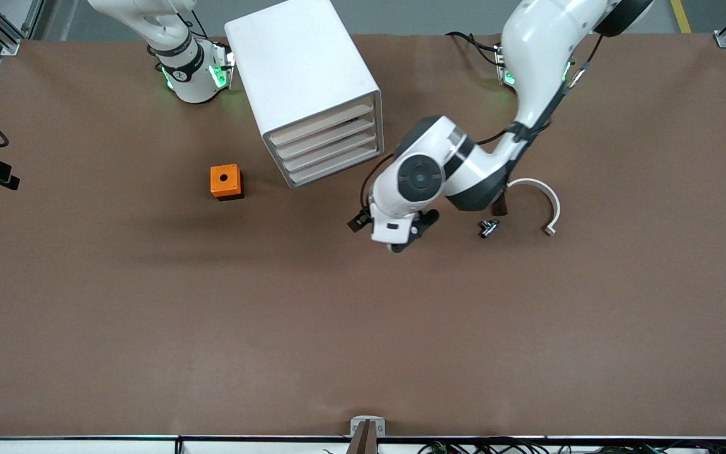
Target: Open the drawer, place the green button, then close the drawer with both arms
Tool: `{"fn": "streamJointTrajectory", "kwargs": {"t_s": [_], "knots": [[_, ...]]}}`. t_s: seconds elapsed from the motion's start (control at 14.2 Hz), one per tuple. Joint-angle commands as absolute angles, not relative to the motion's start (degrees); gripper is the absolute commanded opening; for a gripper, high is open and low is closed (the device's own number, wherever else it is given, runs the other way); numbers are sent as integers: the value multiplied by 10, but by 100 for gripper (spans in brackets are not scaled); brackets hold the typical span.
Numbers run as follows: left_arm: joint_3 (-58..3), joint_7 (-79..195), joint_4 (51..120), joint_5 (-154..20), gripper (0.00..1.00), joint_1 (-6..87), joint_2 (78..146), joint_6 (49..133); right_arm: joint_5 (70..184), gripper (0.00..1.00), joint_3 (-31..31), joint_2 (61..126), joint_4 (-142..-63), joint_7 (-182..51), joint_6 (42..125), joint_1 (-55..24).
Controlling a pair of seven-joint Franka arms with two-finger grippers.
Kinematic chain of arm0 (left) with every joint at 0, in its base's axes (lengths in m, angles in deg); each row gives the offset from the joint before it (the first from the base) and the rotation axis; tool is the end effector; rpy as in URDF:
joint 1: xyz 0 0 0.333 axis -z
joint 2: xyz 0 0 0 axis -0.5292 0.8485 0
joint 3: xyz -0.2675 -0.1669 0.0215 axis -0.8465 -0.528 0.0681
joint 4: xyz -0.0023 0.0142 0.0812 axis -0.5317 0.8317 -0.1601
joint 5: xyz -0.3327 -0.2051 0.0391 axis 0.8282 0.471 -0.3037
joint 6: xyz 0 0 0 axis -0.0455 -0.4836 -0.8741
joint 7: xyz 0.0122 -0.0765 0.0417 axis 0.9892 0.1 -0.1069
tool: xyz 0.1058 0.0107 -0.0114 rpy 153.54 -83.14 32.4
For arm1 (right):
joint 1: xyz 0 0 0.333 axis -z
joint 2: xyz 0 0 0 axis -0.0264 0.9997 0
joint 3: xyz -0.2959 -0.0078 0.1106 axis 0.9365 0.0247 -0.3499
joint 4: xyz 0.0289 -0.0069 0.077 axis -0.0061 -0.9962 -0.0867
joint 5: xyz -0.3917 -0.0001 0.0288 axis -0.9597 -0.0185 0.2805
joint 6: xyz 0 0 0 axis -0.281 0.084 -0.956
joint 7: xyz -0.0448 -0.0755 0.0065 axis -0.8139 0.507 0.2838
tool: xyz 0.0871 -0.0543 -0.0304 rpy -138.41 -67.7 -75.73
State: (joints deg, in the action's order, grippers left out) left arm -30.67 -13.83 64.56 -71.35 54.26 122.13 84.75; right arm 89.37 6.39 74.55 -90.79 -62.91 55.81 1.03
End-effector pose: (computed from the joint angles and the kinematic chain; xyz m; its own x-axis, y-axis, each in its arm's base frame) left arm 0.5504 -0.4583 0.3678 0.7330 0.6139 -0.2930 0.6464 -0.7627 0.0193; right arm 0.5655 -0.1081 0.6002 0.9951 -0.0665 -0.0736 -0.0654 -0.9977 0.0185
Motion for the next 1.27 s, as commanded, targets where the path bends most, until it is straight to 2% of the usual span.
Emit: {"fn": "streamJointTrajectory", "kwargs": {"t_s": [0.0, 0.42, 0.99, 1.13, 1.2], "knots": [[-309, -81, 662, -738, 99, 496, 1147, 778, 895, 100, 55, 727, -924, -627, 560, 18], [-308, 71, 662, -744, 99, 394, 1061, 682, 894, 100, 52, 721, -929, -626, 562, 16], [-312, 306, 665, -769, 99, 296, 1032, 655, 895, 100, 51, 696, -962, -627, 568, 13], [-297, 368, 665, -773, 99, 294, 1020, 629, 896, 100, 50, 693, -964, -626, 566, 8], [-265, 401, 666, -774, 99, 302, 1009, 615, 896, 100, 47, 690, -965, -626, 566, 6]]}}
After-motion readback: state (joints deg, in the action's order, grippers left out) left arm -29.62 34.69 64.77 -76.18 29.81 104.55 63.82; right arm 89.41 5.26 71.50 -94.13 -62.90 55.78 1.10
